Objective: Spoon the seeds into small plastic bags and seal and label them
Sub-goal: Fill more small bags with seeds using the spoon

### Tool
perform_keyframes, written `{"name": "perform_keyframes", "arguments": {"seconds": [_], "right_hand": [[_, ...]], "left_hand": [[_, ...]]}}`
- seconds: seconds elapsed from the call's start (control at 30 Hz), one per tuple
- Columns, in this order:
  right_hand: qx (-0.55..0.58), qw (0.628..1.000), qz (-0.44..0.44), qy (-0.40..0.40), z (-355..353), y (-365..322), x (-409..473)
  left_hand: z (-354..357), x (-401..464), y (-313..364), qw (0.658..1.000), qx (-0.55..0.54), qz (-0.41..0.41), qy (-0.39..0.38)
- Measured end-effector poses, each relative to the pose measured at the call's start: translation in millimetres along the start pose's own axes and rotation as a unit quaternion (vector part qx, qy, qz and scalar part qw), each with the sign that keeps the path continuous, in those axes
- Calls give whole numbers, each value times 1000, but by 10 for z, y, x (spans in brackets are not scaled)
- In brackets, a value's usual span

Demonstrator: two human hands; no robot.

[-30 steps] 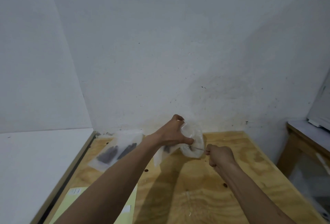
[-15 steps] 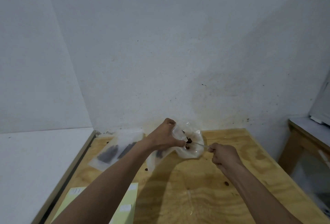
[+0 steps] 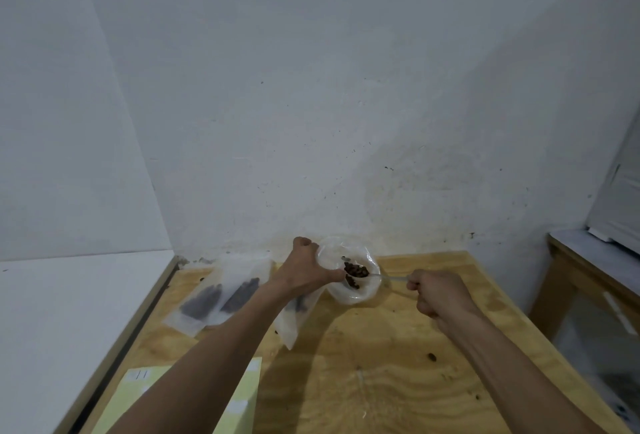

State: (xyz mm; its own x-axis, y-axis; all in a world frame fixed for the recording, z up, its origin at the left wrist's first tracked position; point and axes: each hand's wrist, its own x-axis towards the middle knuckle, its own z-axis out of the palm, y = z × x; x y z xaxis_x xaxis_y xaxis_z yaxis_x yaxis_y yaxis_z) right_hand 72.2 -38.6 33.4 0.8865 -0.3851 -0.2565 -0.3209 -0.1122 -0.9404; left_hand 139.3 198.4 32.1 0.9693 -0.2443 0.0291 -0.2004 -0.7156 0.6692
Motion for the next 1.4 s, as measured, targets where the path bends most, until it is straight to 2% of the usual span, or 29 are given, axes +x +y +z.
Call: {"name": "perform_keyframes", "arguments": {"seconds": [0.13,0.33,0.5,0.57,0.63,0.7,0.77,0.87,1.03,1.17,1.27,1.4], "right_hand": [[34,999,-16,-23,-96,-211,-21],[37,995,-60,-77,-184,-691,-152],[-69,981,-139,-115,-9,-912,-309],[-165,955,-221,-110,60,-924,-372],[-263,906,-322,-79,108,-916,-423],[-300,867,-397,-34,108,-921,-452],[-306,848,-434,13,71,-902,-423],[-327,838,-435,44,44,-720,-367],[-420,824,-380,20,193,-138,-295],[-479,811,-335,30,293,85,-269],[-466,831,-301,41,325,112,-300],[-379,872,-301,69,328,18,-335]], "left_hand": [[-61,-79,-27,999,-5,-14,40],[-102,-199,-72,998,-18,1,55],[-96,-196,-51,999,-22,1,37],[-85,-177,-34,999,-22,-5,31],[-82,-133,-48,999,-12,-18,31],[-88,-84,-67,999,5,-27,28],[-90,-43,-85,999,7,-47,15],[-74,-36,-100,997,-1,-75,-6],[0,-53,-63,996,-24,-61,-61],[43,-55,-85,997,-34,-56,-41],[3,-39,-65,998,-30,-44,-21],[-74,-40,75,1000,-17,-11,-16]]}}
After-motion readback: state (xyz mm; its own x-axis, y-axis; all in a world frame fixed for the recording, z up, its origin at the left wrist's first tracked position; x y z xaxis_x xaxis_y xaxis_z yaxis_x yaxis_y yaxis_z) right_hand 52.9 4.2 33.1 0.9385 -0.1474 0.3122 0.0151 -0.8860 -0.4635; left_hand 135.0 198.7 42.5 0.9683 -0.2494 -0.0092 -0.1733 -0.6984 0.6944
